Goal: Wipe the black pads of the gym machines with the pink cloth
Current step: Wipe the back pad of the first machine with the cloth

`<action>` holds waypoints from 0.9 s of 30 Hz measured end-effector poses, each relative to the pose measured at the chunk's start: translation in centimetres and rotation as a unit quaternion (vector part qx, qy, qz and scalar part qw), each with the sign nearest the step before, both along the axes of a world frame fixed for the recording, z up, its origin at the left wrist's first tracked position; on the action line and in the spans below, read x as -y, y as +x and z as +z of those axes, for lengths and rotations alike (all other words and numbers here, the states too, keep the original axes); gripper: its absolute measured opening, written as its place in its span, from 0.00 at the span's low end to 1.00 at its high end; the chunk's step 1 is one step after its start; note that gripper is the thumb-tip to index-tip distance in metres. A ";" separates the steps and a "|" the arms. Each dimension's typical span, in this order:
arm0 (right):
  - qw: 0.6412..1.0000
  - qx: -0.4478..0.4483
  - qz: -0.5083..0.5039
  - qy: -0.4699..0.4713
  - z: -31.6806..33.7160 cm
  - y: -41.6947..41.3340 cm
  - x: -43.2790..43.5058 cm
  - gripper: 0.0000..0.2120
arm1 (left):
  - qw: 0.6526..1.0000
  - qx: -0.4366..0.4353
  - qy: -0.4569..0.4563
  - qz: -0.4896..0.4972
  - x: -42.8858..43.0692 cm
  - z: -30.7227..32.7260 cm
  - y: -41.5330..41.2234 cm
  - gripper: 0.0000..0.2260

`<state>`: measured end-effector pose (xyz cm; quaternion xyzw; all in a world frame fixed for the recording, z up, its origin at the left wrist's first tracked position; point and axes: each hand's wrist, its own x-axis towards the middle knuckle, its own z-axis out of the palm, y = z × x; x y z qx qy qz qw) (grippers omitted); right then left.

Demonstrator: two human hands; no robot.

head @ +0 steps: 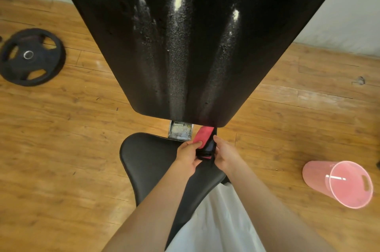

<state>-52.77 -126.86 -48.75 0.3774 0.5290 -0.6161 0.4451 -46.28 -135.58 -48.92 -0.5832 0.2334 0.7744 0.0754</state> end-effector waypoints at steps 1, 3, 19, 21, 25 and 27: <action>1.000 0.001 -0.002 -0.004 0.1 -0.2 0.0 0.12 | 1.000 -0.001 -0.001 -0.001 0.1 0.0 -0.2 0.05; 1.000 -0.005 -0.005 -0.015 0.3 -0.6 0.1 0.14 | 1.000 -0.008 -0.005 0.000 0.3 0.2 -0.7 0.04; 0.990 -0.063 -0.051 -0.115 0.1 0.1 -0.1 0.16 | 0.994 -0.097 -0.039 0.016 0.7 0.6 -0.7 0.14; 0.990 -0.060 -0.060 -0.114 -0.2 0.6 0.6 0.15 | 0.994 -0.093 -0.045 0.024 1.2 0.6 -0.4 0.14; 0.991 -0.046 -0.069 -0.106 -0.9 1.0 1.9 0.16 | 0.994 -0.087 -0.059 0.035 2.3 0.5 -0.1 0.15; 0.991 -0.046 -0.065 -0.104 -1.0 1.1 2.6 0.15 | 0.994 -0.083 -0.065 0.038 2.7 0.4 0.1 0.15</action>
